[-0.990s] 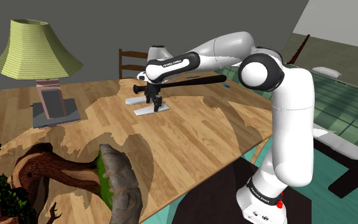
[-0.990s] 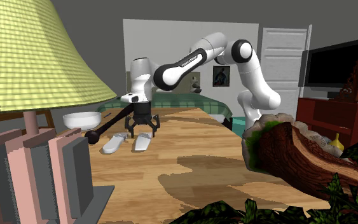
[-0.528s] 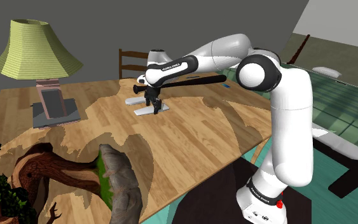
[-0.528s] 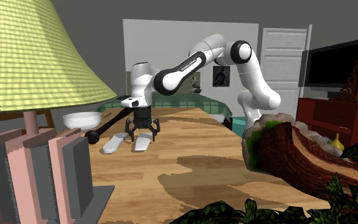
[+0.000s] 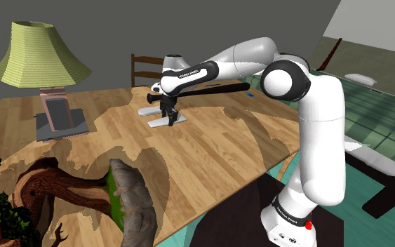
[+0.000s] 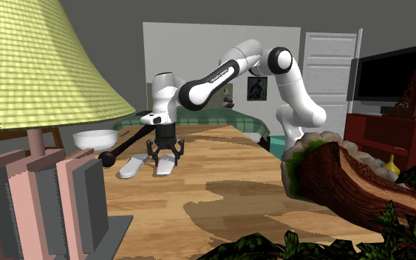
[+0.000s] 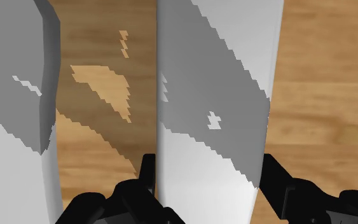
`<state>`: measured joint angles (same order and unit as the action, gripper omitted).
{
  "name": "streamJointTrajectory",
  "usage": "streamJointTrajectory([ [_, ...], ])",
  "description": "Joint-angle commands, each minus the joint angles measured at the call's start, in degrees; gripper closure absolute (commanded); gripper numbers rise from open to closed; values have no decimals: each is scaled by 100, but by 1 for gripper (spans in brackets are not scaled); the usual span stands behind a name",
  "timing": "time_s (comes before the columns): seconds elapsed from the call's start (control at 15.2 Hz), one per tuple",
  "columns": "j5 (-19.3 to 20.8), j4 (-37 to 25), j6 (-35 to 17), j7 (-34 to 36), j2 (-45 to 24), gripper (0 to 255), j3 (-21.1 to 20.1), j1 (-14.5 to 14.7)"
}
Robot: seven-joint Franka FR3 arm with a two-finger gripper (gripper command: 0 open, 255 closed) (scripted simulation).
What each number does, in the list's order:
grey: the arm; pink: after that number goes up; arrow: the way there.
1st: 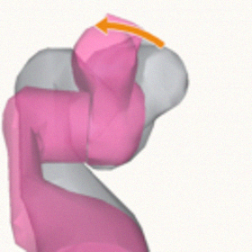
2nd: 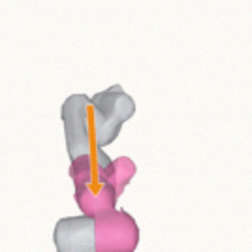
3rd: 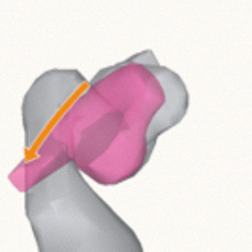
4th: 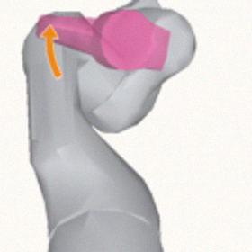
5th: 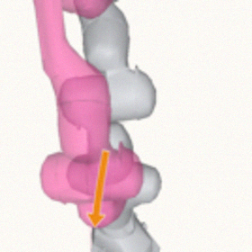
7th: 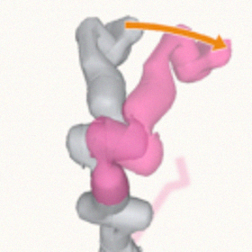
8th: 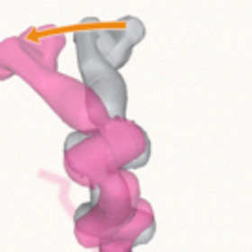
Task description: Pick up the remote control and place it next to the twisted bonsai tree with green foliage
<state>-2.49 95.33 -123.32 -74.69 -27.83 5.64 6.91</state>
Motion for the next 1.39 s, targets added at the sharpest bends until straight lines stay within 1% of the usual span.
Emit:
streamJointTrajectory([
  [0.0,0,0,0,0,0,255,0,0],
  [0.26,0,1,-2,0,0,255,0,0],
  [1.32,54,-592,1033,28,443,255,27,11],
])
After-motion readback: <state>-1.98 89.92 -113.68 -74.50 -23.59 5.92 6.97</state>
